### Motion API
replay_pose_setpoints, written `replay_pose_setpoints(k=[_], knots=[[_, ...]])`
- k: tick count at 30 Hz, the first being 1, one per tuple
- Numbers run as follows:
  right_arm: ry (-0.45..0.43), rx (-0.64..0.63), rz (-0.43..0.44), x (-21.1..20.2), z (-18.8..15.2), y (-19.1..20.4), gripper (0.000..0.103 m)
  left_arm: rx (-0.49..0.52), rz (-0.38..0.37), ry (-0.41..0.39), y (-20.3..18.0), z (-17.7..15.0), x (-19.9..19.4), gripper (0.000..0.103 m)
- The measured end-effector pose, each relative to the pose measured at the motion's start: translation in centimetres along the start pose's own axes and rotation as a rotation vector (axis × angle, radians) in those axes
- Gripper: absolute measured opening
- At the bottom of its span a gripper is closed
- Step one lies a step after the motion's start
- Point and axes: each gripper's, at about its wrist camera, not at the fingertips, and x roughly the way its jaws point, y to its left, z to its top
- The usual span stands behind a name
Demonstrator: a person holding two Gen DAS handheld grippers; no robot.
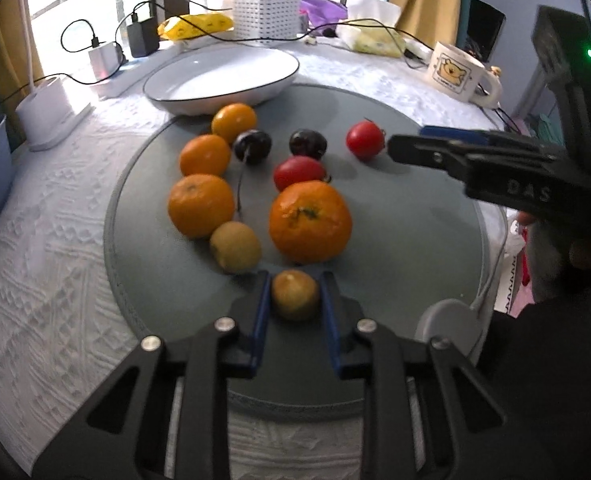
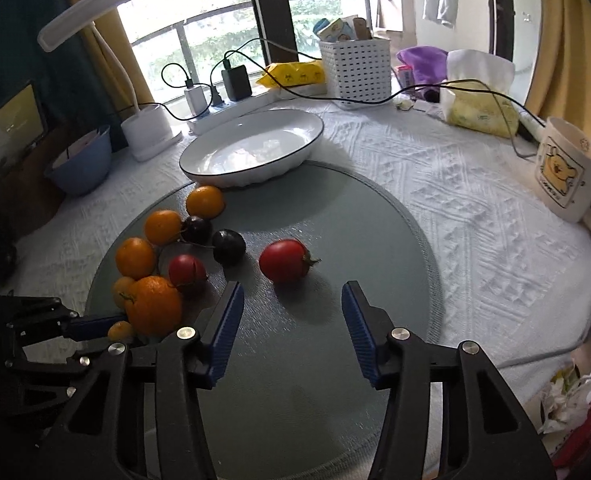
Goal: Organize fruits
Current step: 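Grasp a small yellow fruit with the left tool while the right tool grasps a red tomato, then carry both fruits over the white plate and open both tools to release them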
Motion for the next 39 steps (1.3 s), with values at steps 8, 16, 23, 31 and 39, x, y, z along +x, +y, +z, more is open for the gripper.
replay_pose_setpoints(k=[8, 16, 23, 31, 39], knots=[[0.085, -0.059, 0.093, 2.8, 1.8, -1.3, 0.054, -0.148, 0.073, -0.049, 0.3, 0.4, -0.7, 0.025], [0.117, -0.284, 0.164, 4.8, 2.0, 0.1, 0.040, -0.249, 0.210, -0.073, -0.1, -0.4, -2.2, 0.025], [0.110, -0.286, 0.253, 4.5, 2.4, -1.8, 0.038, -0.312, 0.297, -0.116, -1.8, 0.4, -3.3, 0.025], [0.077, -0.310, 0.262, 3.1, 4.0, -3.6, 0.038, -0.376, 0.298, -0.224, -2.9, 1.1, -5.5, 0.025], [-0.037, -0.286, 0.227, 1.8, 6.0, -3.4, 0.038, -0.274, 0.276, -0.318, -2.2, 5.3, -6.8, 0.025]])
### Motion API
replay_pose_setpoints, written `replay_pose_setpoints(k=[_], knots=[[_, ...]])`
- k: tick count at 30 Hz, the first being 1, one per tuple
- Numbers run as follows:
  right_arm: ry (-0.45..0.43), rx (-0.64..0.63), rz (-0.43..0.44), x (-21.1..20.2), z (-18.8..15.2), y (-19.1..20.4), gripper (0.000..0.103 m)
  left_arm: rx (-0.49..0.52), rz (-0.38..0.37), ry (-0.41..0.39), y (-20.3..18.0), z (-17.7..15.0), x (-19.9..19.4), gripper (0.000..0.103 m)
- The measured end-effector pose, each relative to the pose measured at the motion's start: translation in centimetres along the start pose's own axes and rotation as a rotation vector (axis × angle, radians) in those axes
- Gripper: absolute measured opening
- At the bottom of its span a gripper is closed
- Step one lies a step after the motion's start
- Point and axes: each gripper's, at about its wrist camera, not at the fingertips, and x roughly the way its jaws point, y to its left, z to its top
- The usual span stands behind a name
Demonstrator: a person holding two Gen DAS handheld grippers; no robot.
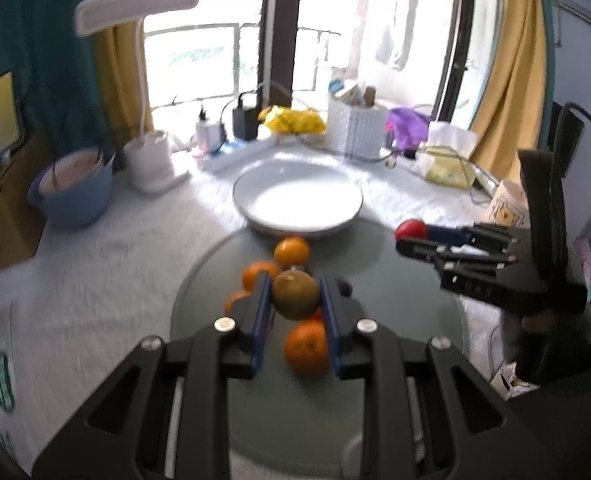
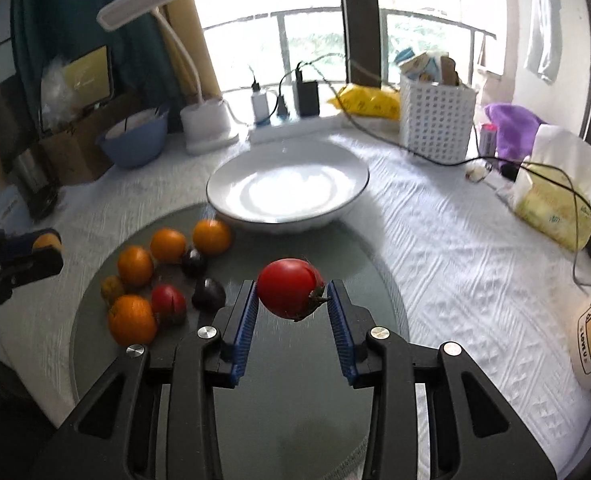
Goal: Organize fruits
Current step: 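Carry both fruits over the white plate and open both tools to release them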
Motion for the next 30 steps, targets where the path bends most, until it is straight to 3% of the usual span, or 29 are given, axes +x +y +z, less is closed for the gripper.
replay_pose_setpoints(k=[5, 15, 30], knots=[[-0.052, -0.004, -0.034, 0.2, 1.4, 0.5, 0.038, 0.027, -0.060, -0.069, 0.7, 2.3, 1.1, 0.025], [-0.065, 0.005, -0.063, 2.6, 4.6, -0.3, 0.038, 0.029, -0.147, -0.048, 2.1, 5.8, 6.8, 0.025], [-0.026, 0.014, -0.021, 10.2, 9.3, -2.6, 0.038, 0.000, -0.060, 0.046, 3.5, 8.8, 14.9, 0.026]])
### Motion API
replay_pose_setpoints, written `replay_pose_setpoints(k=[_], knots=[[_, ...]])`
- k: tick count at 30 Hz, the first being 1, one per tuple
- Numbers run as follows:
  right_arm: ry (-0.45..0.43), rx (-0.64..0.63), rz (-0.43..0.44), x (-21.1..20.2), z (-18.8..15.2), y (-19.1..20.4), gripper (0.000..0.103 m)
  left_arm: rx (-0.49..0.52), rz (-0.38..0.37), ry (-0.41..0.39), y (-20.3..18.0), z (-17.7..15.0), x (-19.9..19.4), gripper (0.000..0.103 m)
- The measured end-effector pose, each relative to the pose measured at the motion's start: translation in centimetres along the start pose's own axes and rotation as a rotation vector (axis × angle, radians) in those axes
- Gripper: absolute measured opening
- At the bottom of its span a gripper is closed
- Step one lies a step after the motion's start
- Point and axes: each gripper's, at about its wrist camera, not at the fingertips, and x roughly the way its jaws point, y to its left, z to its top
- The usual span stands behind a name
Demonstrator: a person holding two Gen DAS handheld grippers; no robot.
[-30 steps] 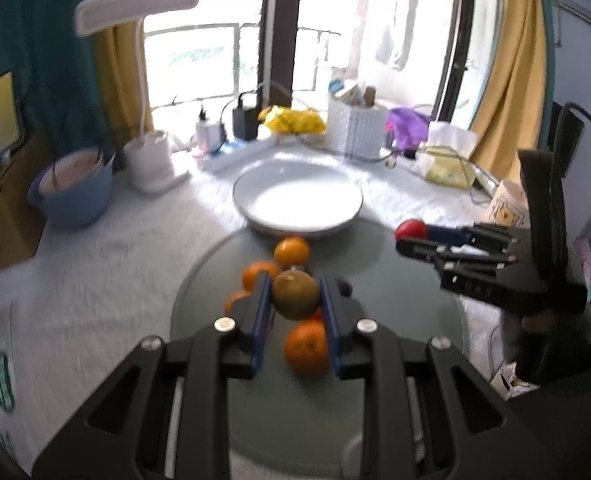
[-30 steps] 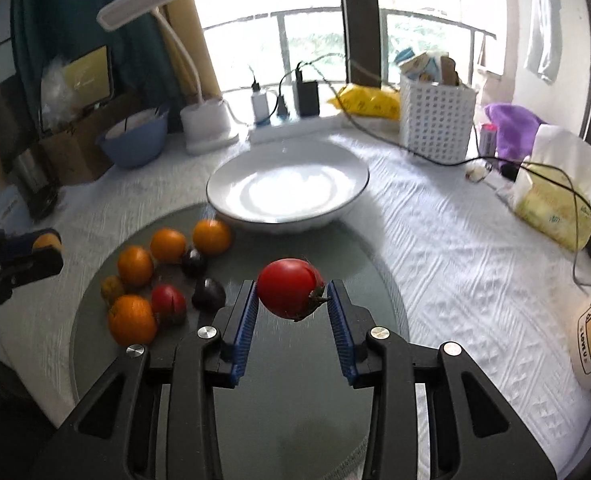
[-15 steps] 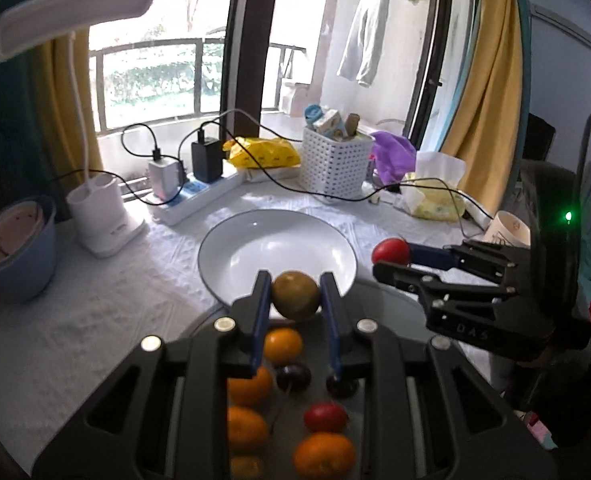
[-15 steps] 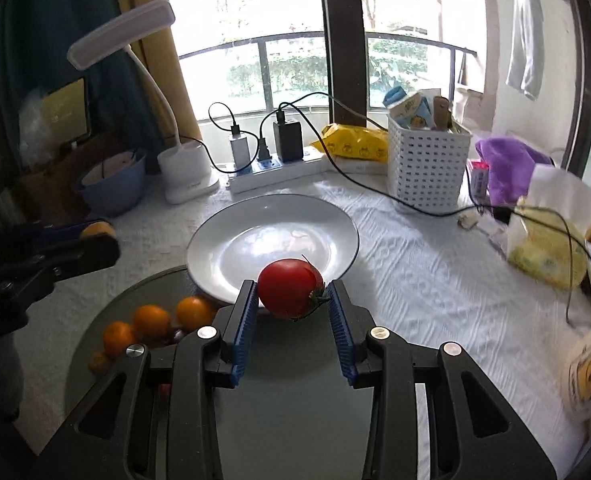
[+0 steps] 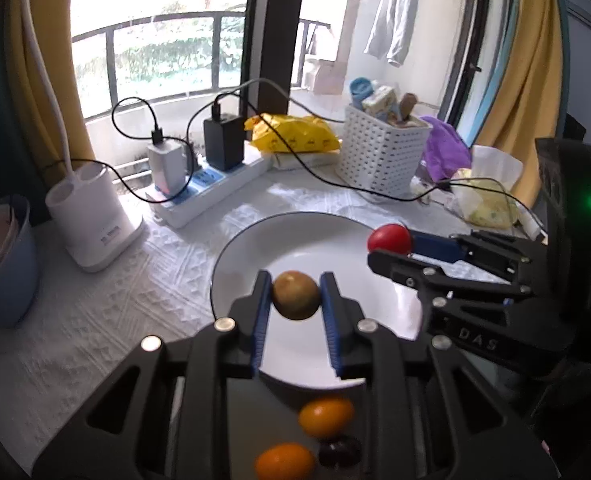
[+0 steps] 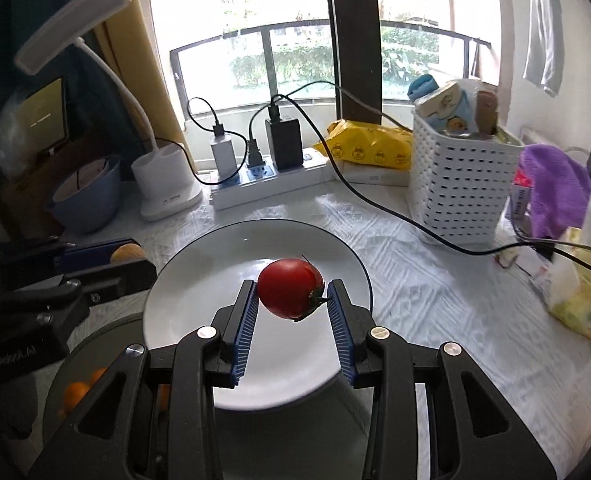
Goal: Organize fruits
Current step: 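Carry both fruits over the white plate and open both tools to release them, then move both open tools back over the fruits on the grey tray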
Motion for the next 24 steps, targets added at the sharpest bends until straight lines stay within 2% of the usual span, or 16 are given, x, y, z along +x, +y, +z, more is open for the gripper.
replay_pose_setpoints(k=[10, 14, 15, 18, 24], knots=[[0.030, 0.028, -0.005, 1.8, 0.0, -1.0, 0.038, -0.030, 0.006, 0.060, 0.3, 0.1, 2.4, 0.028], [0.022, 0.028, -0.031, 1.3, 0.2, -1.0, 0.046, -0.030, 0.010, 0.048, 0.2, -0.2, 1.5, 0.030], [0.017, 0.028, -0.037, 1.0, 0.3, -0.9, 0.047, -0.034, 0.009, 0.046, 0.2, -0.3, 1.3, 0.031], [0.001, 0.038, -0.041, 0.0, 0.4, -0.8, 0.048, -0.049, 0.003, 0.040, 0.4, -0.6, 0.3, 0.052], [-0.010, 0.038, -0.044, -2.0, 0.1, 0.2, 0.049, -0.071, 0.016, -0.016, 0.5, -1.7, -3.0, 0.052]])
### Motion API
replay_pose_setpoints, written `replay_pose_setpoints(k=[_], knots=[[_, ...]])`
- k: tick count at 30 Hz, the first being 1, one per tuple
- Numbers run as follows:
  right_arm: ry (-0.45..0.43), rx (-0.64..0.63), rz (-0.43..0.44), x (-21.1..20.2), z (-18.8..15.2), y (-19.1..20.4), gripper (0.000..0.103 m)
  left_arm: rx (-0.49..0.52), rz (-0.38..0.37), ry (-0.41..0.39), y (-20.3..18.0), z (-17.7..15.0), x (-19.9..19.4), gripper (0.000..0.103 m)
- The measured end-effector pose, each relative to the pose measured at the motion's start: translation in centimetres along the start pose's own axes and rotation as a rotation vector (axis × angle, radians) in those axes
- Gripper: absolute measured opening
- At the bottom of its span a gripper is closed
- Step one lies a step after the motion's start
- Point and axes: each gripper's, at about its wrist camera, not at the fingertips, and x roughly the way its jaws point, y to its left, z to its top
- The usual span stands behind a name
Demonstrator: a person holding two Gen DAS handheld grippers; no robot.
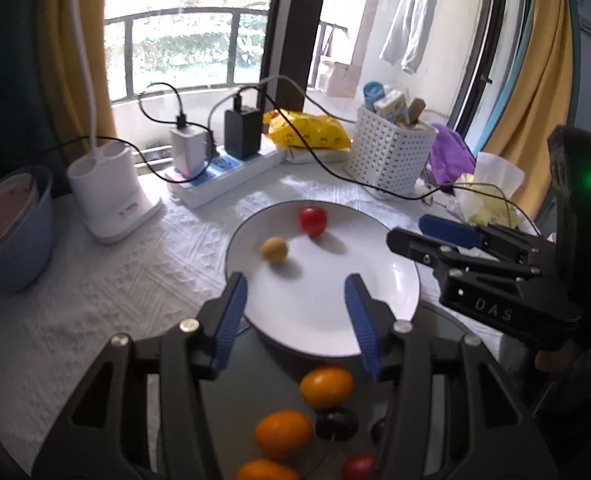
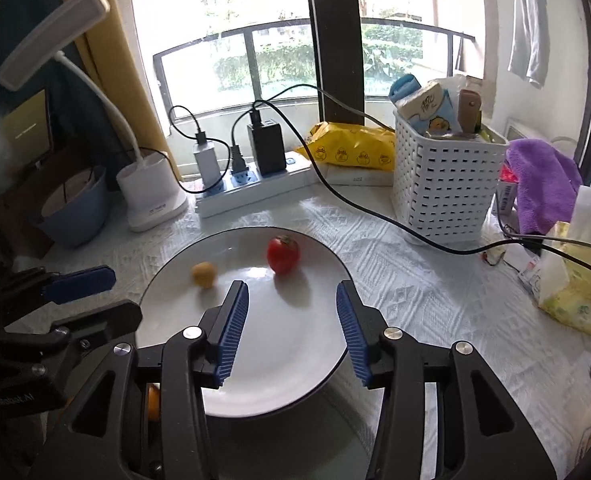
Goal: Organize fruits
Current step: 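Move both open tools back over the fruits on the grey tray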
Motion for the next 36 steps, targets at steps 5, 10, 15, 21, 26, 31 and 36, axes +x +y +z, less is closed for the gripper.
replay_pose_setpoints(k=[5, 10, 15, 21, 26, 31, 36], knots=[[-0.015, 0.002, -0.009, -2.0, -0.9, 1.0, 0.049, -0.011, 0.018, -0.026, 0.5, -1.2, -2.3, 0.054], [-0.022, 0.001, -0.018, -3.7, -2.2, 2.1, 0.049, -0.016, 0.017, -0.040, 0.8, -2.5, -4.1, 0.059], [-0.023, -0.002, -0.023, -4.9, -3.6, 3.4, 0.049, -0.012, 0.019, -0.044, 1.1, -4.0, -5.7, 0.059], [-0.027, 0.000, -0.021, -6.4, -5.1, 4.8, 0.049, -0.008, 0.030, -0.054, 1.4, -5.7, -7.7, 0.059], [-0.022, -0.004, -0.018, -7.3, -6.3, 5.8, 0.049, -0.010, 0.032, -0.056, 1.4, -7.4, -8.9, 0.059], [-0.007, -0.018, -0.015, -7.8, -7.2, 6.6, 0.049, -0.019, 0.037, -0.053, 1.7, -9.1, -9.8, 0.059], [0.019, -0.038, -0.009, -8.2, -8.4, 7.6, 0.049, -0.029, 0.040, -0.047, 2.4, -10.6, -10.4, 0.059]])
